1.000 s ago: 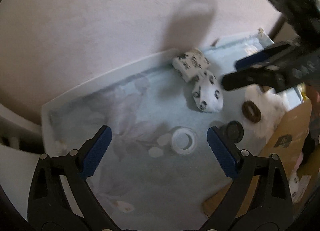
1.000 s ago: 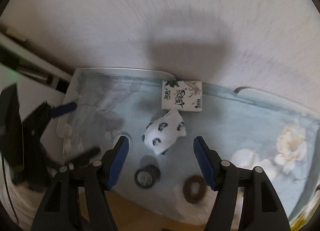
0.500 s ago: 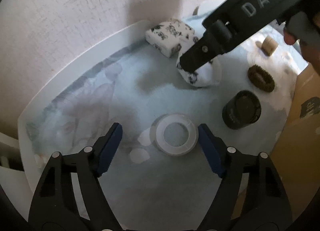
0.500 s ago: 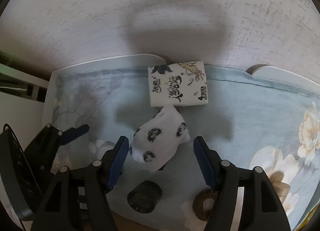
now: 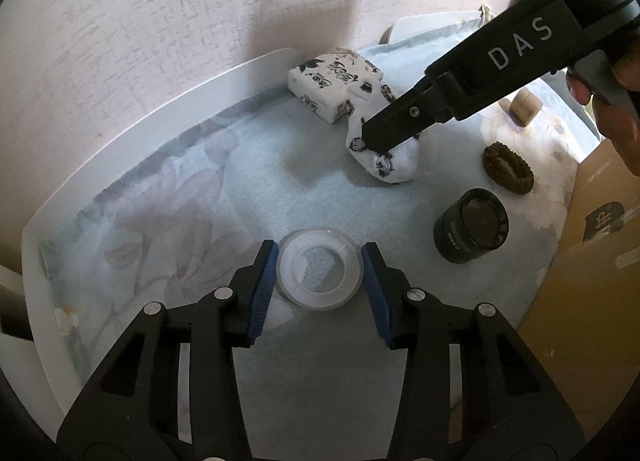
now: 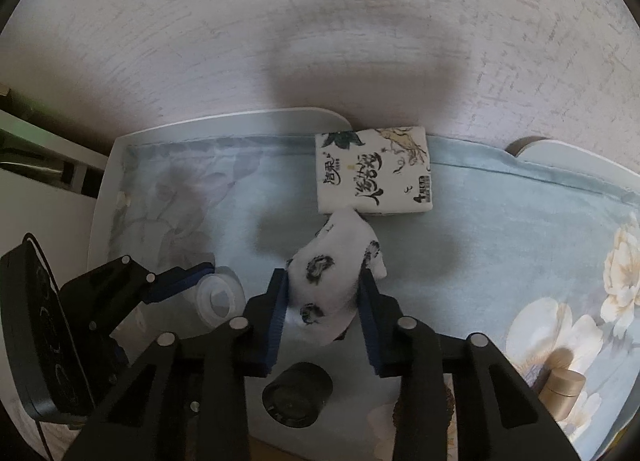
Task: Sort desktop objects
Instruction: 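Grasp the white tape ring with left tool while right tool grasps panda sock, then carry tape ring and sock into the cardboard box and release both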
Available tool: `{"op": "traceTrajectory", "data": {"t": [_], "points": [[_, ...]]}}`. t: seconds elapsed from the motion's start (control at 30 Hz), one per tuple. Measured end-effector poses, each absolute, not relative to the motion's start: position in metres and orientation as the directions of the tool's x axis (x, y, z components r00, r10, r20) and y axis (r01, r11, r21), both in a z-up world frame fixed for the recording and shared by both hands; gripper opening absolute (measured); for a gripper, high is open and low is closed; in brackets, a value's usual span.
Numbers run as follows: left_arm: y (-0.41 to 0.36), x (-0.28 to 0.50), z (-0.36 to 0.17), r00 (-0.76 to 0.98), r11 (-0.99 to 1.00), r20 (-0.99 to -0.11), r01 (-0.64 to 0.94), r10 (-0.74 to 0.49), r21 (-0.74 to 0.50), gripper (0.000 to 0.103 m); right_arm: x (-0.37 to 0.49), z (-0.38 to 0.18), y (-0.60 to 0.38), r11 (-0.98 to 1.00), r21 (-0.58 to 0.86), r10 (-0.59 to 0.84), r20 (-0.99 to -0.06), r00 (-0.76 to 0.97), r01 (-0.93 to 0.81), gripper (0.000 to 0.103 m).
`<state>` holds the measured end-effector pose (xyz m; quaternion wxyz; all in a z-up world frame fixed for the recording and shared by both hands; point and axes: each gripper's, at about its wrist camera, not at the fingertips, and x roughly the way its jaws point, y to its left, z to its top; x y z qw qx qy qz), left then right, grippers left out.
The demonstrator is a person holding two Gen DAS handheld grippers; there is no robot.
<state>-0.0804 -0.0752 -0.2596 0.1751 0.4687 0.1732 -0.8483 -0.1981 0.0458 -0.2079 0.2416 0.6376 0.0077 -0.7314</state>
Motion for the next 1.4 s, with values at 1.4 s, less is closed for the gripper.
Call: {"op": "traceTrajectory", "data": {"t": [1.4], "points": [[0.048, -0.036, -0.088, -0.493, -0.733, -0.840, 0.654, -0.228, -0.185, 0.040, -0.046, -0.074, 0.172, -0.791, 0.305, -0.430, -0.894, -0.127, 0.531, 0.018]]}}
